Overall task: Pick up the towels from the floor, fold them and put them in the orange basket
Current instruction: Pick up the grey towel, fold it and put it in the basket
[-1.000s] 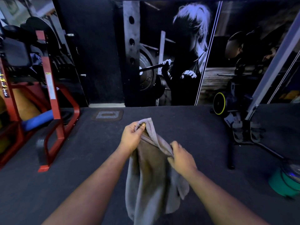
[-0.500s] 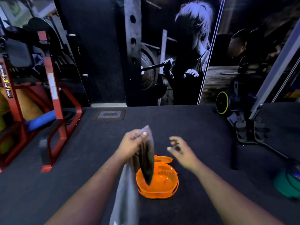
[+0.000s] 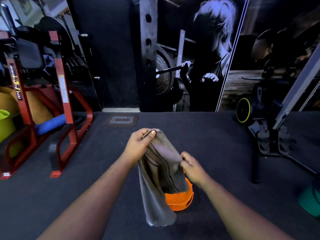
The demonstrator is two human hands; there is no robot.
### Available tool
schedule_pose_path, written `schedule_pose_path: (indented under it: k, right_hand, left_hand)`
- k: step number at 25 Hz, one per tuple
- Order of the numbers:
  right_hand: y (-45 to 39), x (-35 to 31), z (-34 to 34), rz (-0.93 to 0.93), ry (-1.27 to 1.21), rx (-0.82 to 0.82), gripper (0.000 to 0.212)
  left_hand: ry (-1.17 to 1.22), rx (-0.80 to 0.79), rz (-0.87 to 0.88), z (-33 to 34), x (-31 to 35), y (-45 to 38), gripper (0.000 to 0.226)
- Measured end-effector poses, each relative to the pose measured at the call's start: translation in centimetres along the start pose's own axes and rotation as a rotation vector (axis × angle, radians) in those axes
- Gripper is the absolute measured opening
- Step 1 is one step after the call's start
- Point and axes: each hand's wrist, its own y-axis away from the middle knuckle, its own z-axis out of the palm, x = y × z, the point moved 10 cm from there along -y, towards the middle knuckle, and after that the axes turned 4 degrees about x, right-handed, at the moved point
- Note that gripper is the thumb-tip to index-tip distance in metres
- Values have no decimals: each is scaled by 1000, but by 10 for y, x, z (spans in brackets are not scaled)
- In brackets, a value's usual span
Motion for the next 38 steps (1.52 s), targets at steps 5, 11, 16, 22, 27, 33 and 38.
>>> schedule_pose_path:
  k: [5, 11, 16, 22, 27, 33, 38]
  right_hand:
    - [-7, -33, -12, -97, -39, 125, 6]
    - [2, -7, -22, -52, 578, -169, 49]
    - [19, 70, -68, 197, 799, -84, 40]
    - [25, 73, -80, 312, -25, 159, 25]
    - [10, 31, -37, 342, -562, 109, 37]
    - [1, 1, -15, 287, -510, -149, 31]
    - [-13, -17, 10, -52, 142, -200, 15]
  left_hand:
    - [-691, -339, 9, 22, -49, 16, 20]
    - [-65, 301, -35, -47, -31, -5, 13]
    - [-67, 633, -157, -106, -68, 0, 23]
    - [-345, 512, -305, -114, -113, 2, 33]
    - [-186, 460, -308, -73, -124, 8, 25]
    - [3, 210, -228, -18, -123, 5, 31]
    - [-30, -99, -202, 39, -117, 15, 17]
